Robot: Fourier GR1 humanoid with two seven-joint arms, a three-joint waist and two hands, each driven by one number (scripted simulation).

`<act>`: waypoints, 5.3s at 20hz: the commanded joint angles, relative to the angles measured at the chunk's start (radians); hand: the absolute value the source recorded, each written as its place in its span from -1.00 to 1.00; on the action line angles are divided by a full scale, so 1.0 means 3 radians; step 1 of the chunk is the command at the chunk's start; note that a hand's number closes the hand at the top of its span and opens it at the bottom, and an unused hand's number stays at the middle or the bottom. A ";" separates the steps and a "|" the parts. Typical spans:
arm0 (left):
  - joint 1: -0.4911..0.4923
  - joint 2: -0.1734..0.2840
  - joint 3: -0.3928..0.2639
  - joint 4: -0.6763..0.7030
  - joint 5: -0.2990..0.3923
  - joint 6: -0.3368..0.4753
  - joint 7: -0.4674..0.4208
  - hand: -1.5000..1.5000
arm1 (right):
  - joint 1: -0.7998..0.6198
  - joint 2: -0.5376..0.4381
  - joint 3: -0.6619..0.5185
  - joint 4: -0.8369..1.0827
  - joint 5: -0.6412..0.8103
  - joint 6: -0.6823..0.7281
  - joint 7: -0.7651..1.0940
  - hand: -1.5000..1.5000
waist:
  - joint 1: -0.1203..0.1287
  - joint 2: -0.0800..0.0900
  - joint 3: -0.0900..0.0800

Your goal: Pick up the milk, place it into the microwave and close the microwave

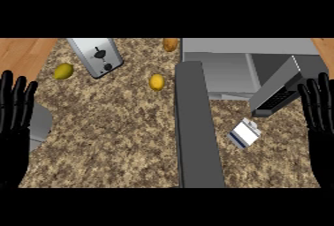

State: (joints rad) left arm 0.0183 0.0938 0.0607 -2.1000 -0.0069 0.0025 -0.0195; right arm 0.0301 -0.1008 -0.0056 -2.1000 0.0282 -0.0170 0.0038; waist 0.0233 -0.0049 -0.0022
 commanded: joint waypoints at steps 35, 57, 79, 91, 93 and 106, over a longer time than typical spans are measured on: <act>0.0489 -0.0313 -0.2042 0.0901 -0.0201 0.1349 -0.0781 -1.00 | 0.0941 -0.0054 -0.0390 0.1723 -0.0042 0.1341 -0.2017 -1.00 | -0.0082 0.0015 0.0008; 0.1204 0.0308 -0.1735 0.0575 0.0536 0.0746 -0.1259 -1.00 | -0.0804 -0.0054 -0.0668 0.4397 0.0524 0.0320 -0.2988 -1.00 | -0.0054 0.0017 0.0008; 0.1335 0.0529 -0.1350 0.0638 0.0817 0.0369 -0.1466 -1.00 | -0.1740 -0.0457 -0.1083 0.6201 0.0695 -0.0651 -0.3547 1.00 | 0.0000 0.0038 0.0014; 0.1374 0.0524 -0.1240 0.0707 0.0894 0.0264 -0.1488 -1.00 | -0.1820 0.0049 -0.1077 0.6089 0.0551 -0.0250 -0.3926 1.00 | -0.0020 0.0032 0.0013; 0.1259 0.0641 -0.0994 0.0716 0.1067 0.0147 -0.1419 -1.00 | -0.1713 0.0009 -0.1062 0.5968 0.0517 -0.0126 -0.4006 1.00 | -0.0046 0.0026 0.0011; 0.1499 0.0499 -0.1007 0.0717 0.0962 0.0099 -0.1548 -1.00 | -0.1544 0.0326 -0.0669 0.4624 0.0520 -0.0716 -0.2909 1.00 | -0.0088 0.0002 0.0005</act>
State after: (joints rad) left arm 0.4662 0.2597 -0.2383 -1.8719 0.2976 0.0178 -0.4980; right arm -0.4420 -0.0240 -0.2383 -0.5853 0.1763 -0.1660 -0.9728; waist -0.0003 -0.0043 -0.0024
